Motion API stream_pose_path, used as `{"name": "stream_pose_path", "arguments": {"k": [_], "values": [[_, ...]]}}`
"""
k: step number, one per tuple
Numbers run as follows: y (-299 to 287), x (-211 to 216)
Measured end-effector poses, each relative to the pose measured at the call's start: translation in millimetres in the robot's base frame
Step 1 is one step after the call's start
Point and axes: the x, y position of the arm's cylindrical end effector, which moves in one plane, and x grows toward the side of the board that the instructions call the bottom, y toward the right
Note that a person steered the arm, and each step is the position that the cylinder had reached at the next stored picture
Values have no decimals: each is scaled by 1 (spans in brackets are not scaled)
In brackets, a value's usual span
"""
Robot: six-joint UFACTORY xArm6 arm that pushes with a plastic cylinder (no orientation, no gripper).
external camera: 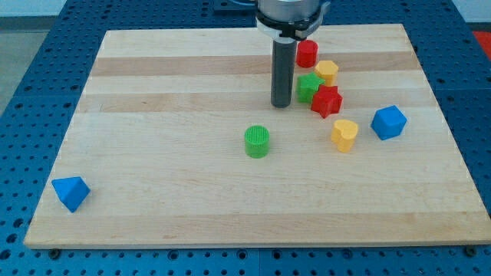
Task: Place the green star in between yellow hexagon and red star
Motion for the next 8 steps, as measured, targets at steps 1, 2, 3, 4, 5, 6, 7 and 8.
{"name": "stream_pose_path", "arguments": {"k": [1, 2, 3, 4, 5, 6, 7, 8], "values": [[8, -9], [13, -13], [25, -13], [43, -14], [54, -17], [51, -16], [35, -17], [38, -23]]}}
